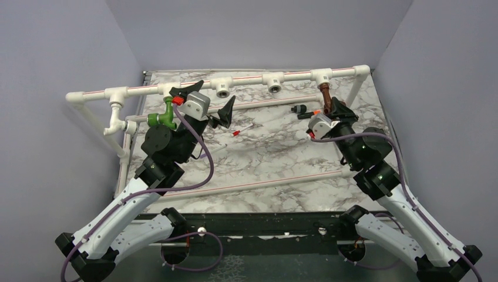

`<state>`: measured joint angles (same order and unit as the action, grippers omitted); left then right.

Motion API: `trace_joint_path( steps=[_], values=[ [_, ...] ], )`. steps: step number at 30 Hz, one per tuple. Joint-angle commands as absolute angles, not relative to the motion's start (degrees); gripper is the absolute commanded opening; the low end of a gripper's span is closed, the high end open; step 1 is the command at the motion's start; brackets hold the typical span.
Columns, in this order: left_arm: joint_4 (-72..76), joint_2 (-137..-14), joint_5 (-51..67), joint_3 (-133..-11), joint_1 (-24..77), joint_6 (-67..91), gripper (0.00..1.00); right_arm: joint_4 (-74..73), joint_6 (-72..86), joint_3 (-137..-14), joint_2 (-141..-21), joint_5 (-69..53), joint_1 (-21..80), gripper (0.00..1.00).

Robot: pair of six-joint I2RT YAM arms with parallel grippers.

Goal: Install the water faucets

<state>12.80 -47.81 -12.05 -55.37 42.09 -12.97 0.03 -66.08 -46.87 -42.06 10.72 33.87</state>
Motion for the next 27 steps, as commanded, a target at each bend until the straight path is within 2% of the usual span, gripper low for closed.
trace_joint_path(
  steps=[1,13,27],
  values=[
    [14.41,-47.77,-12.92,-54.93,42.22,-13.27,0.99,5.83,-48.38,-45.62,-41.6,7.9,34.14,0.0],
    [14.33,-47.32,-13.0,-55.02,42.25,-13.42,0.99,14.1,-11.74,-46.63,-45.28,3.95,34.11,0.0],
    [14.24,-47.08,-12.91,-55.11,42.22,-13.28,0.99,20.82,22.14,-48.72,-50.64,2.78,34.15,0.01]
  ],
)
